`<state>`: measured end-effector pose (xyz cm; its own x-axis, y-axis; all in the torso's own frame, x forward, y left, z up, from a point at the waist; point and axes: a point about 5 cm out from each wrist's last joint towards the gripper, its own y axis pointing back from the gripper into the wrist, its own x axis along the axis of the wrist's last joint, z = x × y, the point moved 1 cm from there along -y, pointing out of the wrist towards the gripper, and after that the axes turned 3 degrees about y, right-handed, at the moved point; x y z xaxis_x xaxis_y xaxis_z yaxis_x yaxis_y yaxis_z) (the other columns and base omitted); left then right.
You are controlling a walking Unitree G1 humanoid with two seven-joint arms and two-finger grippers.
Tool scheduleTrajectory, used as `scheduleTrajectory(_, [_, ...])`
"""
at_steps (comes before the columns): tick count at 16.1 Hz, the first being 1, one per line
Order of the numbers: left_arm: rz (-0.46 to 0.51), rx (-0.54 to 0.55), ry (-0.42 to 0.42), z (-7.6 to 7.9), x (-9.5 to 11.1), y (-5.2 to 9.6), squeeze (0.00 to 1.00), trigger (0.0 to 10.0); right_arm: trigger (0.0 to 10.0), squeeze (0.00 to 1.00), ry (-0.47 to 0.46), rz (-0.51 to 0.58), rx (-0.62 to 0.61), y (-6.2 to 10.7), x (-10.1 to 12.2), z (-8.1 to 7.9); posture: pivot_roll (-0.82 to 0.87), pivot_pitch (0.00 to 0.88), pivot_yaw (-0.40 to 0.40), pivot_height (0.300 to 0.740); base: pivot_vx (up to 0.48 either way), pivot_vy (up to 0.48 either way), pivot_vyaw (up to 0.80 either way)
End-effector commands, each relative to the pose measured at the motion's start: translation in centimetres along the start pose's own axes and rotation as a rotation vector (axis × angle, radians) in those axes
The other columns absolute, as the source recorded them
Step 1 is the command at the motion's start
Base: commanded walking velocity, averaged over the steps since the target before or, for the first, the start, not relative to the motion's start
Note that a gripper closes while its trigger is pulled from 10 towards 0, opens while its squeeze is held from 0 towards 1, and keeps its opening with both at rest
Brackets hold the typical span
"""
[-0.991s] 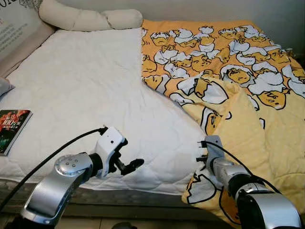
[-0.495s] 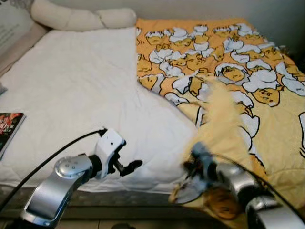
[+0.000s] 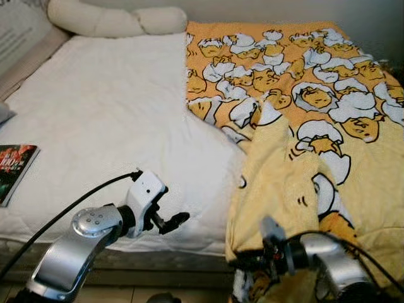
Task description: Clean up the room
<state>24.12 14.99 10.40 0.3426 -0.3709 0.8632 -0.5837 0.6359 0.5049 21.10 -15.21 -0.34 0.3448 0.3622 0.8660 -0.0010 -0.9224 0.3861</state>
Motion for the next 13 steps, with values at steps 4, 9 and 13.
scheduleTrajectory(4, [0.007, -0.002, -0.004, -0.1, 0.2, -0.2, 0.05, 10.0, 10.0, 1.00, -0.092, -0.083, -0.280, -0.8, -3.4, 0.7, 0.08, 0.000, 0.053, 0.740, 0.000, 0.000, 0.00])
scheduleTrajectory(9, [0.006, 0.065, 0.007, -1.3, 0.4, -0.7, 0.00, 10.0, 10.0, 1.00, -0.086, 0.073, -0.199, 0.3, -1.8, 1.2, 0.08, 0.000, 0.051, 0.740, 0.000, 0.000, 0.00])
scheduleTrajectory(13, [0.049, 0.167, 0.051, -2.6, 1.0, -1.6, 0.00, 10.0, 10.0, 1.00, 0.043, 0.242, -0.362, 2.8, 3.7, 3.7, 0.06, 0.000, 0.039, 0.740, 0.000, 0.000, 0.00])
